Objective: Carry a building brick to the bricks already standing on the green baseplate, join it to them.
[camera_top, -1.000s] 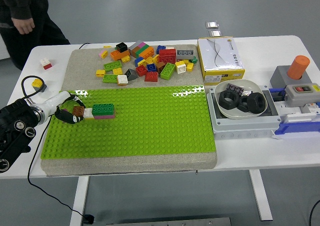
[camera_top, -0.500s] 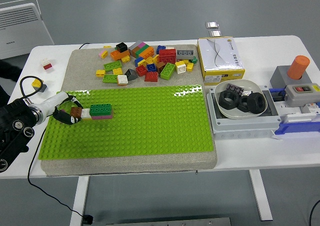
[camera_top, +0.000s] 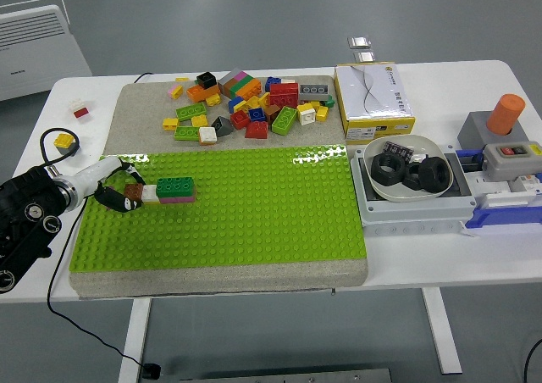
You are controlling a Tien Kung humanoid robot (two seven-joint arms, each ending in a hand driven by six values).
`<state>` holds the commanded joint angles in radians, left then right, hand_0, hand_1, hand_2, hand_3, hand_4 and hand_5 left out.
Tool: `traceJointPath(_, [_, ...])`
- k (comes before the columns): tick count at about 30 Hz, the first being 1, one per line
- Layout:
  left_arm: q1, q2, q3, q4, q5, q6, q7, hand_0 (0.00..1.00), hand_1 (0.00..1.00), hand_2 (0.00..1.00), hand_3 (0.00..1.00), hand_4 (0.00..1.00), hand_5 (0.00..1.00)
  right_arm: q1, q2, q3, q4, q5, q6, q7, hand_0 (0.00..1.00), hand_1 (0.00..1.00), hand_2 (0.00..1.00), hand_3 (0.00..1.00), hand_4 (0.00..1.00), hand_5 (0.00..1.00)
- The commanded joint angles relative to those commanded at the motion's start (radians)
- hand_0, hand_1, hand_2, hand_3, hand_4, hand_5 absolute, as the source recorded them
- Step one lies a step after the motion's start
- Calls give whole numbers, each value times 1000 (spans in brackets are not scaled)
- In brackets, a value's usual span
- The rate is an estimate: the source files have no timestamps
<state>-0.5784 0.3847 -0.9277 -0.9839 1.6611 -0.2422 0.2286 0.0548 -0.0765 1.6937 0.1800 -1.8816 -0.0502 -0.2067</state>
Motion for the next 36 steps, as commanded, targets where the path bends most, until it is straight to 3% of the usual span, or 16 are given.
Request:
traceJointPath(13, [-4,6,1,-1,7,2,-2,998,998,997,620,775,2,-2,1,5,0,-4,0,0,710,723,774,788,853,998])
traceJointPath(26, [2,17,-8,-52,30,-12,15,998,998,998,619,812,2,-1,0,12,0,-11,-1,-1,710,722,772,788,853,998])
traceJointPath(36, [41,25,-77,-164,79,-31,59,998,998,998,619,813,2,-5,3,24,0,-17,0,-1,711,721,771,787,852,998])
